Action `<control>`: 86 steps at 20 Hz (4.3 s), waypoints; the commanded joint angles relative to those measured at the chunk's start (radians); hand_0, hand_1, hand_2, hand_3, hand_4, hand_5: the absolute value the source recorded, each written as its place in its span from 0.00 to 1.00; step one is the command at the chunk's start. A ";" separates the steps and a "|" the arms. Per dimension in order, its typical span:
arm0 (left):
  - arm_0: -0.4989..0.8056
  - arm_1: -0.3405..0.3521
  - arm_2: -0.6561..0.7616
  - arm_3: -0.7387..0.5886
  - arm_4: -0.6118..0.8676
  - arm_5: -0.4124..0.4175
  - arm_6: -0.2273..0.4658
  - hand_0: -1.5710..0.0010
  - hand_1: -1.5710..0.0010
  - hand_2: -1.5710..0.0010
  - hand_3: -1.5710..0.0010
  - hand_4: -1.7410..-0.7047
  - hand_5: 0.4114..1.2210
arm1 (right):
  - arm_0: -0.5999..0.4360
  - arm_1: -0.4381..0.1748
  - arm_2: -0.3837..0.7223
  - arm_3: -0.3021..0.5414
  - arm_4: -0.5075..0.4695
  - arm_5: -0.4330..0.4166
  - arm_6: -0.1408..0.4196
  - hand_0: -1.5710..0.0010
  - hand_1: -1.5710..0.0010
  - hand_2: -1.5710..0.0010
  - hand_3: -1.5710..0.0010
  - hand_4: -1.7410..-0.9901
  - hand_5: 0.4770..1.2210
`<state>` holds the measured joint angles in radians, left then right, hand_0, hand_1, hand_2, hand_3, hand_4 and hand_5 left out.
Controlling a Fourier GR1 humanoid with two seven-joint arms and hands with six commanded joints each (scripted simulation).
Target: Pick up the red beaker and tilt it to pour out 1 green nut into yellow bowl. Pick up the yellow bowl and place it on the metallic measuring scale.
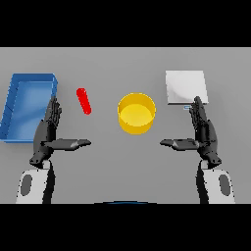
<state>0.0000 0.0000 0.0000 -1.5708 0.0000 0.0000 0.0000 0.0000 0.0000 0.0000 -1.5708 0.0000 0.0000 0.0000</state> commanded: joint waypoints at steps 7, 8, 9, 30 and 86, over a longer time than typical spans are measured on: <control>0.009 0.033 -0.012 -0.010 -0.038 -0.001 -0.030 1.00 1.00 1.00 1.00 0.62 0.26 | 0.032 -0.042 0.039 -0.040 0.092 -0.012 -0.081 1.00 1.00 1.00 1.00 0.82 0.25; 0.038 0.036 -0.040 -0.042 -0.075 0.003 -0.049 1.00 1.00 1.00 1.00 0.62 0.26 | 0.075 -0.054 0.080 -0.067 0.164 -0.024 -0.141 1.00 1.00 1.00 1.00 0.82 0.25; 0.054 0.048 -0.048 -0.061 -0.090 0.004 -0.046 1.00 1.00 1.00 1.00 0.62 0.26 | 0.101 -0.062 0.104 -0.091 0.210 -0.034 -0.159 1.00 1.00 1.00 1.00 0.82 0.25; -0.322 0.028 0.020 0.429 -0.169 0.082 -0.124 1.00 1.00 1.00 1.00 0.54 0.28 | 0.119 -0.052 0.114 -0.128 0.206 -0.026 -0.128 1.00 1.00 1.00 1.00 0.67 0.26; -1.020 0.247 -0.677 0.723 -0.940 -0.233 -0.001 0.00 0.00 0.00 0.00 0.12 0.99 | 0.110 -0.063 0.125 -0.129 0.252 -0.040 -0.144 1.00 1.00 1.00 1.00 0.91 0.27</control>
<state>-1.0200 0.2470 -0.6769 -0.8486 -0.9391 -0.2328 -0.0010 0.1106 -0.0638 0.1243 -1.7000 0.2524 -0.0403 -0.1442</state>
